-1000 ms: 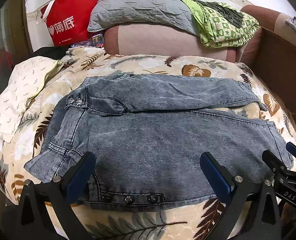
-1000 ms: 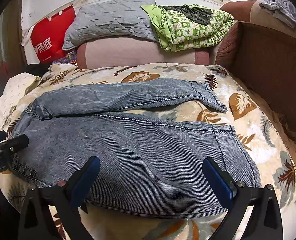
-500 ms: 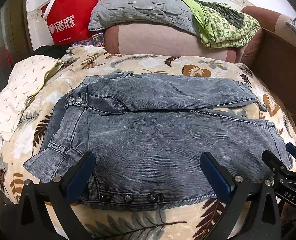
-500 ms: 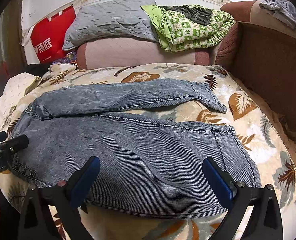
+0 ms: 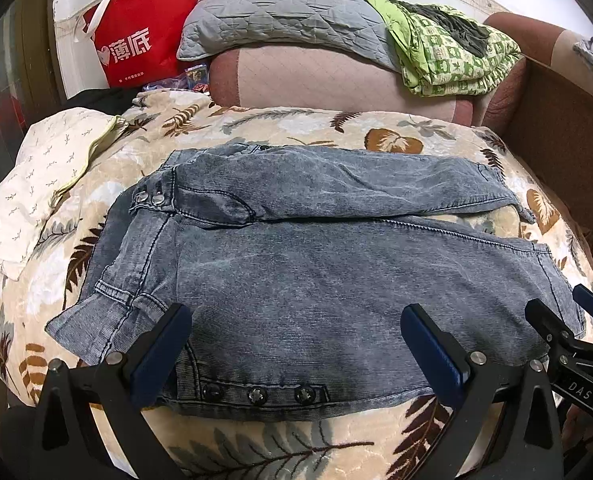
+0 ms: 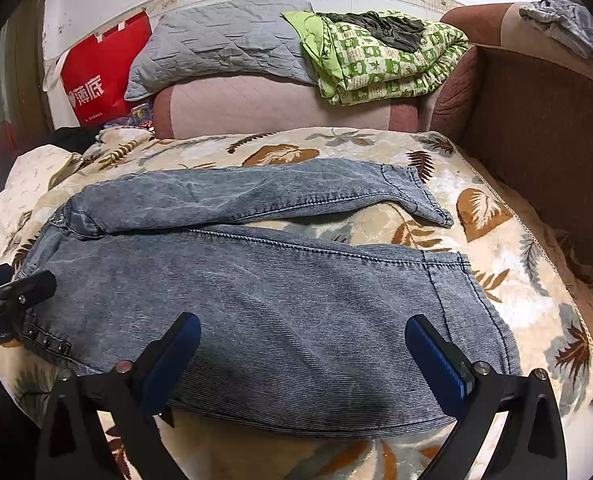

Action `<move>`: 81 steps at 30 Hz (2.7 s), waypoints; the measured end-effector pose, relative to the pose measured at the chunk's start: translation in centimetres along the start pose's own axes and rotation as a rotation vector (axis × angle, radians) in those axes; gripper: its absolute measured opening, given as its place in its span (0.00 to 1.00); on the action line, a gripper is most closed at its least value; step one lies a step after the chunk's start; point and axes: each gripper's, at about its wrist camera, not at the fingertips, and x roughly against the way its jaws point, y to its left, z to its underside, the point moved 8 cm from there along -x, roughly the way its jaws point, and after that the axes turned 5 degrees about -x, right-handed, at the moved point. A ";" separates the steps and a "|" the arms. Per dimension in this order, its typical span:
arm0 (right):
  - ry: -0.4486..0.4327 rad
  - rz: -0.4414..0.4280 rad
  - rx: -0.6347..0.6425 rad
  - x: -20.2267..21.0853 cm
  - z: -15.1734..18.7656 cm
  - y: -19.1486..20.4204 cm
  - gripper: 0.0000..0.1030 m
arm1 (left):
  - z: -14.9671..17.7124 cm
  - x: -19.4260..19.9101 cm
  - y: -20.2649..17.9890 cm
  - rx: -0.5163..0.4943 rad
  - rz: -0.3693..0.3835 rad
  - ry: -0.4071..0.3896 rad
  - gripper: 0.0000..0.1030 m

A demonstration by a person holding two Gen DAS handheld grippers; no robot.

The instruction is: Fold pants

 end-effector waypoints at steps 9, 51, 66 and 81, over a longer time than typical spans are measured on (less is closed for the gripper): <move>0.088 -0.077 -0.085 0.3 0.8 -1.0 1.00 | 0.9 0.1 4.3 0.147 0.035 0.030 1.00; 0.221 0.007 -0.612 1.3 2.6 -20.2 0.22 | 6.0 1.2 18.7 0.631 -0.133 0.107 0.09; 0.272 -0.235 -0.575 -0.2 -1.4 -17.6 0.66 | -0.8 1.1 13.8 0.359 -0.063 -0.003 0.68; 0.465 -0.092 -0.604 -8.8 -1.3 -20.0 0.71 | -0.5 -5.2 14.7 0.335 -0.014 0.188 0.70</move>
